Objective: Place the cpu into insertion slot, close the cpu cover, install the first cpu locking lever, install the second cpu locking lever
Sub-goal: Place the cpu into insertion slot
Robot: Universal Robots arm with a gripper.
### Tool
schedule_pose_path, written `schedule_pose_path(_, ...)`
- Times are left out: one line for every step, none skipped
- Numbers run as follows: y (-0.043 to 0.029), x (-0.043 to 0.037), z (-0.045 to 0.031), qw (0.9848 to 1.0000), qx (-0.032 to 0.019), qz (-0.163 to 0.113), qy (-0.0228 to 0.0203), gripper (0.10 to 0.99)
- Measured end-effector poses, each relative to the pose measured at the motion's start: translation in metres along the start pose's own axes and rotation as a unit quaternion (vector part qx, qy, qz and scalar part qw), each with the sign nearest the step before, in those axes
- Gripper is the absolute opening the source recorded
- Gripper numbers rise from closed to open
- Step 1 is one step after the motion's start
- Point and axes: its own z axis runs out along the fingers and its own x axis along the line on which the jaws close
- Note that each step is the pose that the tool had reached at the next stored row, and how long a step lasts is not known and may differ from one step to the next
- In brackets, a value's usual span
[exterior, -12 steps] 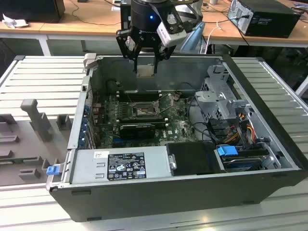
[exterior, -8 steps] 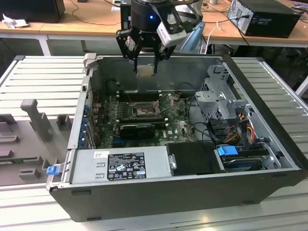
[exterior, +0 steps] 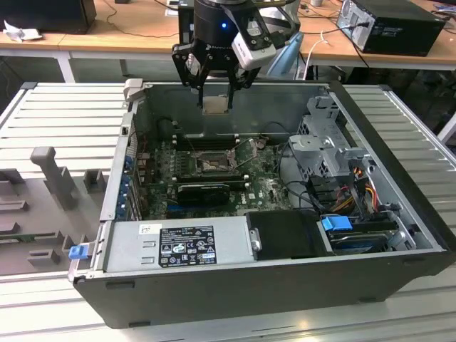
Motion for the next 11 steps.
schedule_pose_path(0.0, 0.0, 0.0, 1.0, 0.0, 0.0, 0.0, 0.529)
schedule_pose_path(0.0, 0.0, 0.0, 1.0, 0.0, 0.001, -0.0001, 0.529)
schedule_pose_path(0.0, 0.0, 0.0, 1.0, -0.0001, 0.003, -0.0003, 0.529)
schedule_pose_path(0.0, 0.0, 0.0, 1.0, -0.0001, 0.003, -0.0003, 0.529)
schedule_pose_path(0.0, 0.0, 0.0, 1.0, -0.0001, 0.003, -0.0003, 0.529)
schedule_pose_path(0.0, 0.0, 0.0, 1.0, -0.0001, 0.004, -0.0003, 0.529)
schedule_pose_path(0.0, 0.0, 0.0, 1.0, -0.0001, 0.004, -0.0003, 0.529)
schedule_pose_path(0.0, 0.0, 0.0, 1.0, -0.0001, 0.004, -0.0004, 0.529)
schedule_pose_path(0.0, 0.0, 0.0, 1.0, -0.0001, 0.005, -0.0004, 0.529)
schedule_pose_path(0.0, 0.0, 0.0, 1.0, -0.0001, 0.005, -0.0005, 0.529)
schedule_pose_path(0.0, 0.0, 0.0, 1.0, -0.0001, 0.005, -0.0004, 0.529)
